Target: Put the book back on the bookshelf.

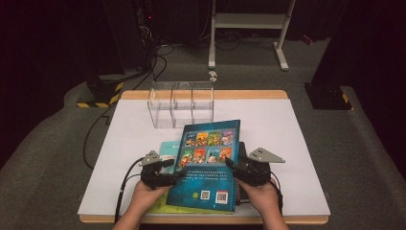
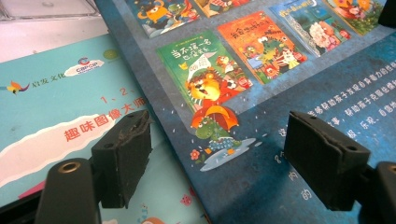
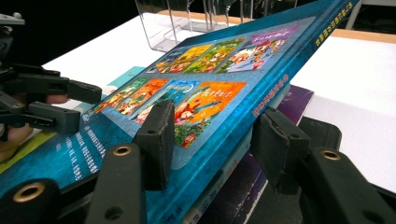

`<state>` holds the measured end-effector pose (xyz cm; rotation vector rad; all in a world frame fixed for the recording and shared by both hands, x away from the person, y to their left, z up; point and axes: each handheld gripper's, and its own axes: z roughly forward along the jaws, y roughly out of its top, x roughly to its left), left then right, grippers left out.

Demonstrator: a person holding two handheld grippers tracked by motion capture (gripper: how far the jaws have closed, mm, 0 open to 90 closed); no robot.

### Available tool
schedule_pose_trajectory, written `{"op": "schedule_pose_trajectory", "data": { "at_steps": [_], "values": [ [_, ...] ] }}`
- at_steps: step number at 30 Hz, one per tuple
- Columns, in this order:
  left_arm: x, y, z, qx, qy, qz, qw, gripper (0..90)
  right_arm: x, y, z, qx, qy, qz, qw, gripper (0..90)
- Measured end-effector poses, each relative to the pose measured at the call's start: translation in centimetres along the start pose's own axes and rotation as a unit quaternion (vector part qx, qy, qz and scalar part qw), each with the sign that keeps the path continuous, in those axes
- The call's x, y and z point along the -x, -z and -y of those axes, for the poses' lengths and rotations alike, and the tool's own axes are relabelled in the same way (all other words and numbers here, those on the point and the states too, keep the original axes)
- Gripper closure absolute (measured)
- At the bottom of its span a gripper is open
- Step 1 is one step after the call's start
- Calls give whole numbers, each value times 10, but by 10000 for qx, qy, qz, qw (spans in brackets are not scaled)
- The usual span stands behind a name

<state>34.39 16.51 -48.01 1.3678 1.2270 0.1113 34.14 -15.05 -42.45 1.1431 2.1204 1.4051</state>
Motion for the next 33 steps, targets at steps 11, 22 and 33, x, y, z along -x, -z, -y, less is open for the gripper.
{"op": "schedule_pose_trajectory", "data": {
  "at_steps": [11,22,33],
  "values": [
    [-3,-5,-6,2,480,119,9988,195,-3,4,1,189,189,-12,9996,505],
    [-6,-5,-11,68,722,304,9969,147,-11,11,-2,509,523,-18,9973,505],
    [-11,-10,-17,-130,951,439,9944,95,-15,13,-4,592,644,-4,9962,505]
  ]
}}
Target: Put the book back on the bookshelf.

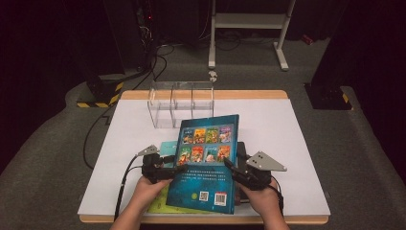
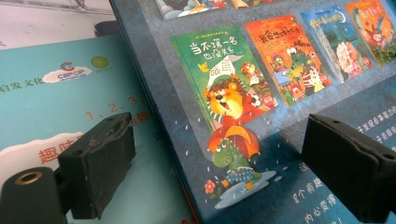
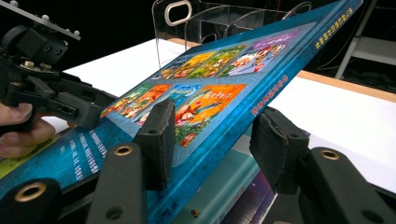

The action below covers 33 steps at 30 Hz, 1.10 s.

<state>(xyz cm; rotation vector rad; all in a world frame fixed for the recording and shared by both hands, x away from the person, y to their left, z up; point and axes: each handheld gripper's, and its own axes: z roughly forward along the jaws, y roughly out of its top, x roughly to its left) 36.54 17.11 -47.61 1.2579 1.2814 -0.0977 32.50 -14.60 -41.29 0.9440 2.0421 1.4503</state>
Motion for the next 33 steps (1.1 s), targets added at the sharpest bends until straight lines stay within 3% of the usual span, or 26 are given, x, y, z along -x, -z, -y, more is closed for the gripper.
{"op": "schedule_pose_trajectory", "data": {
  "at_steps": [3,6,8,16,19,22,25,27,33],
  "values": [
    [3,-1,1,-149,154,206,9996,149,0,0,0,0,-2,-6,10000,505],
    [7,0,1,-173,26,97,9998,143,1,-1,1,-31,-47,-27,10000,505],
    [9,3,0,-100,-109,48,9999,167,2,-2,1,-45,-82,-29,10000,504],
    [11,14,-10,272,-316,-124,9991,272,3,-9,-3,-161,-327,-76,9993,498],
    [9,21,-18,417,-429,-243,9979,320,2,-21,-7,-268,-392,-86,9988,499],
    [4,28,-28,504,-449,-328,9972,335,-1,-31,-14,-295,-454,-238,9982,512],
    [-2,36,-37,725,-459,-384,9956,350,-7,-42,-24,-314,-460,-243,9981,525],
    [-3,37,-38,739,-493,-405,9952,356,-10,-48,-29,-340,-446,-222,9982,527],
    [-9,52,-51,981,-641,-587,9914,370,-21,-71,-46,-357,-525,-242,9977,539]
  ]
}}
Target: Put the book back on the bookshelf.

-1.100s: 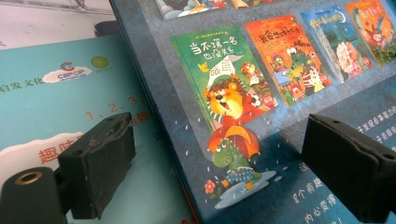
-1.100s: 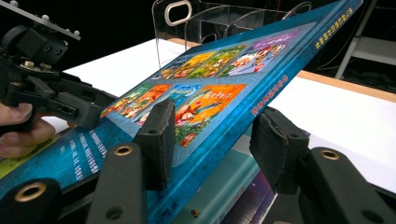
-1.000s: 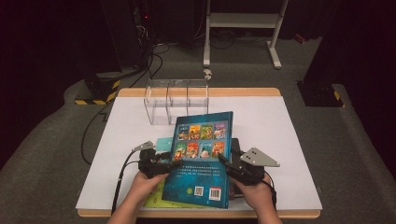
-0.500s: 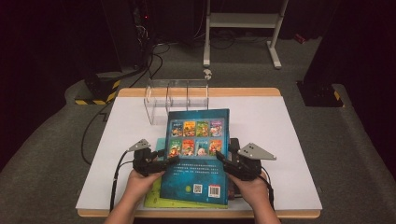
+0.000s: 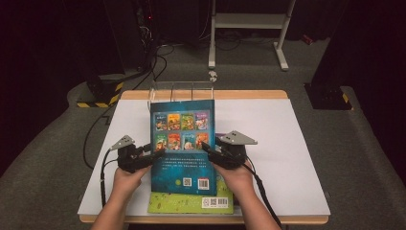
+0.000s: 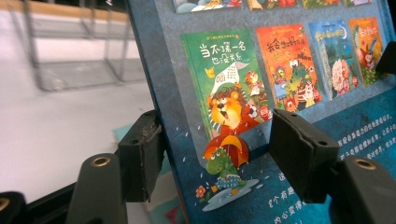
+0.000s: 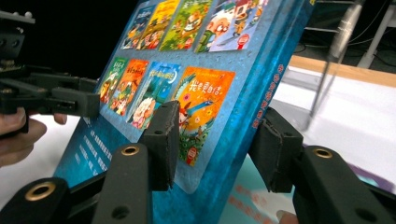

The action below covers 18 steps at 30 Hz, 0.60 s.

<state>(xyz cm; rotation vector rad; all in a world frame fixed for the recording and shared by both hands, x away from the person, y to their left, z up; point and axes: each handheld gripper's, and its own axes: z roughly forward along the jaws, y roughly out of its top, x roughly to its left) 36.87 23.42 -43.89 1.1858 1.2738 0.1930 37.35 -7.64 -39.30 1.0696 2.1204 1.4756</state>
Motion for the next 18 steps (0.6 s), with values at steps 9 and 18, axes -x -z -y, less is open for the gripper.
{"op": "schedule_pose_trajectory", "data": {
  "at_steps": [9,18],
  "values": [
    [-1,17,-13,486,-183,-105,9986,408,-20,-10,-16,230,156,36,9996,558],
    [2,30,-18,1020,-299,-52,9943,459,-33,-5,-29,589,312,-25,9978,589]
  ]
}}
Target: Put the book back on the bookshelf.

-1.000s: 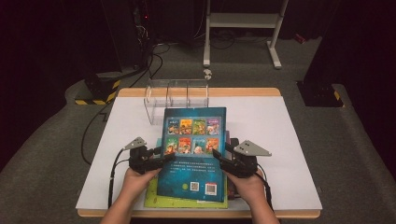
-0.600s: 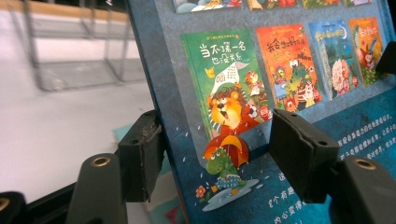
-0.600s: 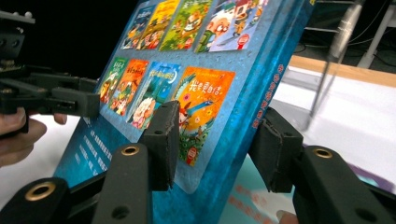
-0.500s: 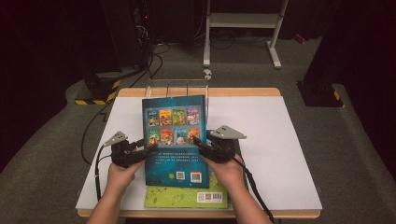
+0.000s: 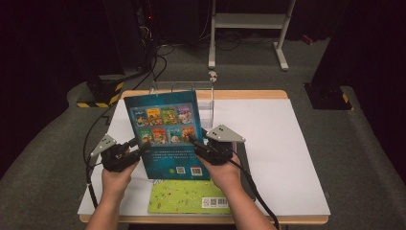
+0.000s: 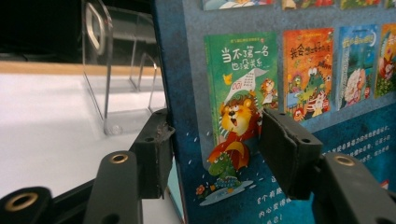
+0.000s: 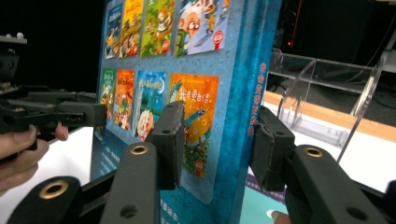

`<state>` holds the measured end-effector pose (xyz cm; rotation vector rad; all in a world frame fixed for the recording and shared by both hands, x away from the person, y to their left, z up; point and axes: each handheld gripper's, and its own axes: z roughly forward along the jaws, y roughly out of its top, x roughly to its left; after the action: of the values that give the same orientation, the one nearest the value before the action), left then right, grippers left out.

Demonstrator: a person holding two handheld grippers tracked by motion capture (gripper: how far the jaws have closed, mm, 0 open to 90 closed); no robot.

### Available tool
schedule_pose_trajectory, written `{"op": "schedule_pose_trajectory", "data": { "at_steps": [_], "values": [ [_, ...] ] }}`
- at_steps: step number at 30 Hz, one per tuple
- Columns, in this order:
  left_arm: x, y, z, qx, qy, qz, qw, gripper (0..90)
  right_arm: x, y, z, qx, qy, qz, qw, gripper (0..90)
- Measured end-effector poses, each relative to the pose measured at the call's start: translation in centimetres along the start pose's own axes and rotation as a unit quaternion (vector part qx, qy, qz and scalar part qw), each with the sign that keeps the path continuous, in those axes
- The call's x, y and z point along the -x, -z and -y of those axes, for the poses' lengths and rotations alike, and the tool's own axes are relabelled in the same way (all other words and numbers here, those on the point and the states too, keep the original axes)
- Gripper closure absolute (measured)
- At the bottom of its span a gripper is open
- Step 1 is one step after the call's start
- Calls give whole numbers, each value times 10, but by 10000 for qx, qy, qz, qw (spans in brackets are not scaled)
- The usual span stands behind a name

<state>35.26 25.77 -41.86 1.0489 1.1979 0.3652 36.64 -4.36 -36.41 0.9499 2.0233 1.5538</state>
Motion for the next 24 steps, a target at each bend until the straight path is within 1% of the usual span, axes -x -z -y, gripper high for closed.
{"op": "schedule_pose_trajectory", "data": {
  "at_steps": [3,4,5,7,8,10,11,12,14,15,16,18,19,20,23,24],
  "values": [
    [1,4,-2,144,-34,28,9999,485,-2,1,-4,110,21,-20,9999,594],
    [1,5,-2,165,-116,33,9998,492,-3,2,-5,127,18,-27,9999,594],
    [3,5,-2,248,-46,33,9997,497,-4,2,-6,158,24,-40,9999,596],
    [3,7,-3,292,-206,41,9994,501,-5,2,-8,215,63,-39,9997,596],
    [4,7,-3,327,-222,49,9992,502,-6,2,-8,224,79,-34,9997,596],
    [5,8,-4,423,-178,59,9989,503,-6,2,-9,230,72,-23,9997,596],
    [5,9,-4,428,-255,68,9987,505,-6,2,-9,242,75,-21,9997,596],
    [6,9,-5,475,-248,77,9985,507,-6,2,-9,251,71,-25,9997,595],
    [6,10,-6,512,-331,78,9981,510,-6,2,-9,275,78,-26,9996,594],
    [7,9,-6,551,-311,71,9980,510,-6,1,-9,285,81,-30,9996,594],
    [6,10,-7,514,-445,61,9977,510,-6,1,-9,292,78,-28,9995,593],
    [7,8,-7,617,-414,67,9972,510,-5,-1,-10,298,64,-34,9995,591],
    [6,8,-7,601,-481,62,9970,510,-5,-2,-10,307,72,-24,9995,589],
    [6,6,-8,614,-466,52,9970,510,-4,-3,-10,312,82,-8,9995,587],
    [7,1,-10,653,-508,47,9966,510,-2,-6,-12,314,91,22,9995,582],
    [6,0,-11,637,-590,48,9962,510,0,-7,-13,309,92,38,9995,580]
  ]
}}
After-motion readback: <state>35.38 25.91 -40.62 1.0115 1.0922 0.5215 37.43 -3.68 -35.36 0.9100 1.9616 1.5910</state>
